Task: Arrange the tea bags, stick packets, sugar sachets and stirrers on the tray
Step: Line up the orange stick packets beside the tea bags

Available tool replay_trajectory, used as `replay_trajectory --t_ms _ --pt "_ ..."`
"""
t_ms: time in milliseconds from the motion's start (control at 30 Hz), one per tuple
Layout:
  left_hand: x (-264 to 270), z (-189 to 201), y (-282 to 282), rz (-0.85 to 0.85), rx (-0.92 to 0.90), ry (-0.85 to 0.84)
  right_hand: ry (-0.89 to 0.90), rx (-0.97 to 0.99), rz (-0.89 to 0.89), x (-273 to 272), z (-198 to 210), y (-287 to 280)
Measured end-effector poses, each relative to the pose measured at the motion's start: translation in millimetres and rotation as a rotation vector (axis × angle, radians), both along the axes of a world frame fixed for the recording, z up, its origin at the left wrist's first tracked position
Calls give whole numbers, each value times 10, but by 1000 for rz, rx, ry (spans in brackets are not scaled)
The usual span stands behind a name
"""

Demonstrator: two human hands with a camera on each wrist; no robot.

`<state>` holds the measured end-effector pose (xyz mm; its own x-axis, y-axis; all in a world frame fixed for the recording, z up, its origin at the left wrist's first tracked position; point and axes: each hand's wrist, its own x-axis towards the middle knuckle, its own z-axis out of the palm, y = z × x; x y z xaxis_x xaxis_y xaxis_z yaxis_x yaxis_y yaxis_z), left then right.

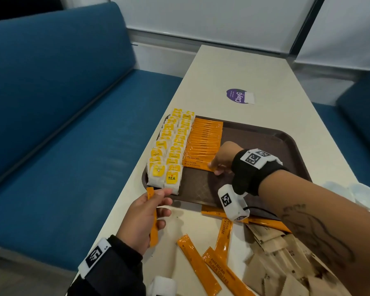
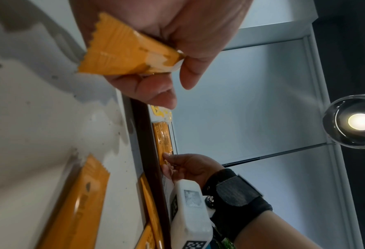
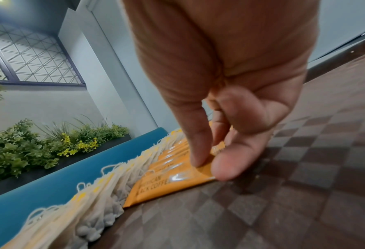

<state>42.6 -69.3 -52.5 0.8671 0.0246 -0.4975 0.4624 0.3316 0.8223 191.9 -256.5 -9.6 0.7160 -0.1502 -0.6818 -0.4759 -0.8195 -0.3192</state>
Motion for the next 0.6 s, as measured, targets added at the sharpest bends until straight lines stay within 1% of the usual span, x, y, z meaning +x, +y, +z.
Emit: replay_trajectory --t_ms 100,233,367,433,500,600 --pt "-4 9 -21 -21 9 -5 -74 32 -29 -19 -25 -37" --pt "-20 27 -41 -56 42 -13 -84 38 -52 -15 -40 -30" --pt "-42 52 -34 -104 126 -48 -109 48 -45 -30 -32 -35" --pt "-56 66 -32 -137 169 -81 -161 70 -38 -72 11 -52" --pt "-67 79 -37 -192 230 -128 -253 114 -16 -170 109 -71" --pt "-105 91 -66 -315 409 -218 -397 251 72 -514 316 -116"
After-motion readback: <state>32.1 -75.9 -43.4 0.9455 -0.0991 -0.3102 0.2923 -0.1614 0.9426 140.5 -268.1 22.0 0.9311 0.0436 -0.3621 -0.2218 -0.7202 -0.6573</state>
